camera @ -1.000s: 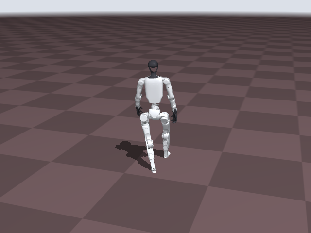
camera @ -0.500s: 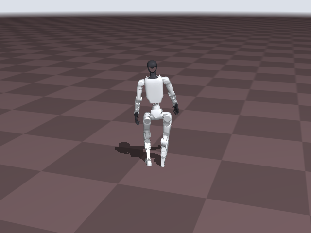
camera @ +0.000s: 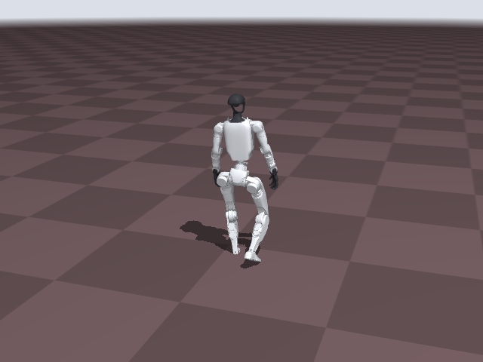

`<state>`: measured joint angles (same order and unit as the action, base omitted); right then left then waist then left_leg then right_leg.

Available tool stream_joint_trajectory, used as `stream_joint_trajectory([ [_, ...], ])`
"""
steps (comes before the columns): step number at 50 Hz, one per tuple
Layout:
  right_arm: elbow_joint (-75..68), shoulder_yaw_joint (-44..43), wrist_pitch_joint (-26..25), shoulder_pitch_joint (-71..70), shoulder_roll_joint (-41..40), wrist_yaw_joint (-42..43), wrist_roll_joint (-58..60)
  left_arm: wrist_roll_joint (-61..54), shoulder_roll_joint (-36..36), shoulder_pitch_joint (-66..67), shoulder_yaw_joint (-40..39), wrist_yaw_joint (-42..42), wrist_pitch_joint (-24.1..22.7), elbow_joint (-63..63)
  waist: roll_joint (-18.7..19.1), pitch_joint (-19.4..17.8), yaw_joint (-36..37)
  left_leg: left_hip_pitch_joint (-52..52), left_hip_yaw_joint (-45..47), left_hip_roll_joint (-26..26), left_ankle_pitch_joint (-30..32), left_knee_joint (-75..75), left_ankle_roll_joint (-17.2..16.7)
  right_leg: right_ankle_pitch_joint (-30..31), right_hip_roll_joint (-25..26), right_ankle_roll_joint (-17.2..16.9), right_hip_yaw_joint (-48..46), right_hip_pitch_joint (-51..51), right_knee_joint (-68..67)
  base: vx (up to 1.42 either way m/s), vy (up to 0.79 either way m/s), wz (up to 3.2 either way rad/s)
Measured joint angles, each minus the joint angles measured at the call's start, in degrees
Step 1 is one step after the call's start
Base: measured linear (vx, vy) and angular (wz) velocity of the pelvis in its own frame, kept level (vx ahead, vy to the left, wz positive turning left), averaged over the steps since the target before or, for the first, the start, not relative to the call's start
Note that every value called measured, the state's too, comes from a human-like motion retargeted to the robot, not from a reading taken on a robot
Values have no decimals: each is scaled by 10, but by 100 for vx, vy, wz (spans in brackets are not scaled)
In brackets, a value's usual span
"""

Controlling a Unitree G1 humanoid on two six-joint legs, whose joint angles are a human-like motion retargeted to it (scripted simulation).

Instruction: Walk

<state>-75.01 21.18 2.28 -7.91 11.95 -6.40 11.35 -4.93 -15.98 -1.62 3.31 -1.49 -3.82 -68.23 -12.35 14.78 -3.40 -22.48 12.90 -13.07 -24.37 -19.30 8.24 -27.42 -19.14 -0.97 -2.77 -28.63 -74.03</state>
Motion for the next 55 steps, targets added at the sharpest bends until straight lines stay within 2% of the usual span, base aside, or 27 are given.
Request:
stream_joint_trajectory([
  [5,-3,-19,0,31,21,5,-8,13,-16,-36,7,11,4,10,19,-16,-33,105,-3,-14,4,93,-10,-60,6,17,-18,-73,57,43,8,-39],
  [7,0,-31,-2,42,29,7,-14,18,-24,-54,8,17,4,16,43,-24,-38,137,-9,1,-3,118,-15,-55,40,13,-34,-85,135,43,4,-29],
  [14,-5,-63,-12,78,42,12,-30,23,-29,-81,10,26,-14,49,81,-15,-39,162,-13,31,-45,112,-22,37,130,-28,-26,-102,426,38,1,-28],
  [17,-6,-72,-12,89,43,15,-32,20,-22,-79,6,29,-21,61,78,-5,-35,162,-16,30,-70,78,-22,56,136,-37,-12,-108,457,31,-4,0],
  [21,-2,-85,-8,94,42,23,-33,12,-7,-64,-4,30,-26,65,83,6,-22,155,-26,48,-107,1,-26,80,147,-33,-14,-84,461,32,-7,11],
  [25,6,-93,-1,87,40,41,-35,3,9,-35,-12,30,-25,51,96,9,-2,127,-42,88,-121,-123,-50,74,171,-17,-28,-50,456,31,-11,7],
  [31,36,-92,9,50,42,70,-40,2,19,15,-16,23,-11,0,134,8,44,35,-70,190,-78,-383,-107,68,250,13,-56,3,497,27,-12,-18],
  [35,66,-85,14,15,53,82,-41,8,18,47,-19,17,2,-31,148,14,76,-29,-72,259,-70,-497,-111,77,292,24,-65,33,546,21,-10,-22],
  [39,103,-77,19,-17,65,92,-42,10,18,81,-25,15,10,-51,150,22,97,-72,-77,295,-83,-517,-105,89,313,24,-64,62,597,16,-7,-15],
  [42,134,-73,21,-39,71,95,-44,10,15,94,-35,12,13,-59,137,22,95,-80,-83,284,-80,-487,-105,120,311,21,-57,108,679,13,-5,7],
  [49,188,-54,28,-42,70,97,-34,21,31,123,-38,13,15,-66,155,33,98,-71,-116,281,-68,-472,-125,124,330,25,-42,117,692,7,-1,-21],
  [55,178,-38,21,-22,51,87,-17,35,41,86,-20,22,14,-57,173,33,84,-30,-129,262,-56,-482,-138,117,337,32,-32,100,664,0,3,-24],
])
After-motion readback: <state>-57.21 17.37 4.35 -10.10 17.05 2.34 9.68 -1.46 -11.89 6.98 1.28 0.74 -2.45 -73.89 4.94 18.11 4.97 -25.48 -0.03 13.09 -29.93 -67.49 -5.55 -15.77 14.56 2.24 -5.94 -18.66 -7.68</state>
